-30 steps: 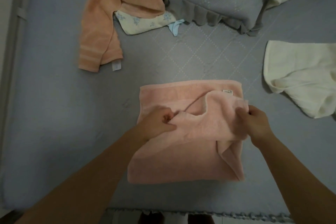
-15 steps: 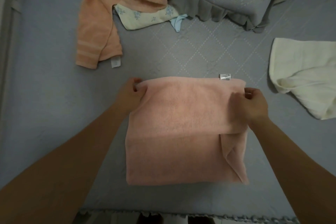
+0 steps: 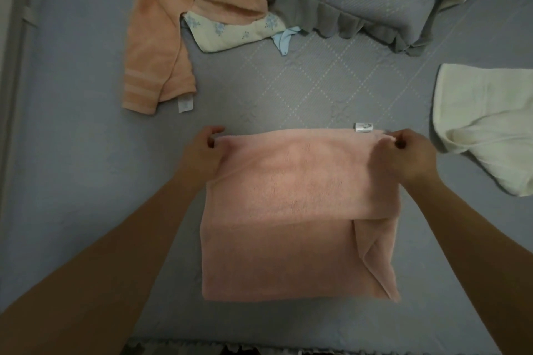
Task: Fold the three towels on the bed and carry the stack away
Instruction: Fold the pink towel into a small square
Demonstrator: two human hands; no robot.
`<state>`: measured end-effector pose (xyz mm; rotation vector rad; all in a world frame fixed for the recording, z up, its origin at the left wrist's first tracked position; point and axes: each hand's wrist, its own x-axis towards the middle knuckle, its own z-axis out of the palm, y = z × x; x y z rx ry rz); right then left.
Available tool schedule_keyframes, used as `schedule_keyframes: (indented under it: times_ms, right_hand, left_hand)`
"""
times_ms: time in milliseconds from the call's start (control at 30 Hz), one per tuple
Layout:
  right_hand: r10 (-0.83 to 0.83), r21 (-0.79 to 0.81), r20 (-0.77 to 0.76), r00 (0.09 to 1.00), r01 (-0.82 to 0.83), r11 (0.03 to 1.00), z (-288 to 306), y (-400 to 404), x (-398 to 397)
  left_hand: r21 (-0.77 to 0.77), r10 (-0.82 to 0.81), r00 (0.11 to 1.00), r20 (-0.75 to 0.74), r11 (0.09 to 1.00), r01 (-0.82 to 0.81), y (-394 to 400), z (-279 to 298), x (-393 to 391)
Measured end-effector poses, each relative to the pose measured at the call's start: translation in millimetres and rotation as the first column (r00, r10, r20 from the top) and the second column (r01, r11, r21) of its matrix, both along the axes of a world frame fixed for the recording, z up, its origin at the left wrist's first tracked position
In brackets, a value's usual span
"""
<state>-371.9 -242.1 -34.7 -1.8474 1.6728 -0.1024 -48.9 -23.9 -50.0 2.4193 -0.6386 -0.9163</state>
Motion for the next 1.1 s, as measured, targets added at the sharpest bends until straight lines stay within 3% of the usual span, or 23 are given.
schedule_keyframes:
  times_ms: [167, 300, 433, 500, 600, 700, 767, 833, 933, 1100]
  right_hand:
    - [-0.047, 0.173, 0.075, 0.996, 0.033, 0.984, 3.0, -1.7, -2.4]
    - [-0.048, 0.223, 0.185, 0.981, 0.005, 0.975, 13.6, -0.4, -11.9]
    - [0.014, 0.268, 0.121, 0.993, -0.047, 0.962, 18.4, -9.3, -14.1]
    - [0.032, 0.187, 0.127, 0.991, -0.055, 0.981, 19.6, -16.8, -10.9]
    - [-0.009, -0.003, 0.218, 0.976, 0.01, 1.0, 22.7, -31.0, 7.1]
    - [-0.083, -0.044, 0.266, 0.96, 0.098, 0.994, 12.0, -44.8, 29.7]
    - [-0.121, -0.022, 0.165, 0.979, 0.127, 0.992, 0.2, -39.9, 34.4]
    - [-0.165, -0.044, 0.018, 0.986, 0.166, 0.985, -5.5, -14.4, 23.6]
    - [-0.254, -0.024, 0.064, 0.965, 0.256, 0.966, 3.6, 48.6, -1.6]
    - [-0.266, 0.04, 0.046, 0.963, 0.264, 0.964, 16.1, 141.7, -36.1]
  left_hand:
    - [0.027, -0.158, 0.987, -0.009, 0.987, 0.158, -11.7, 5.0, -3.4]
    - [-0.039, -0.214, 0.952, -0.219, 0.977, 0.211, -3.4, 24.9, -2.1]
    - [-0.008, -0.287, 0.922, -0.261, 0.955, 0.295, -1.9, 29.1, 10.0]
    - [-0.023, -0.243, 0.954, -0.175, 0.97, 0.243, -9.6, 25.7, 17.1]
    - [-0.163, -0.051, 0.998, -0.021, 0.986, 0.047, -29.2, 22.2, 30.4]
    - [-0.259, 0.1, 0.995, -0.011, 0.961, -0.1, -48.2, 5.9, 40.2]
    - [-0.232, 0.202, 0.974, -0.1, 0.947, -0.22, -50.0, -6.2, 36.1]
    - [-0.171, 0.235, 0.969, -0.068, 0.955, -0.244, -35.3, -14.5, 23.4]
    - [-0.114, 0.282, 0.959, -0.008, 0.953, -0.281, 11.7, -14.2, -8.3]
    - [0.009, 0.304, 0.946, -0.115, 0.952, -0.305, 93.4, -2.5, -67.9]
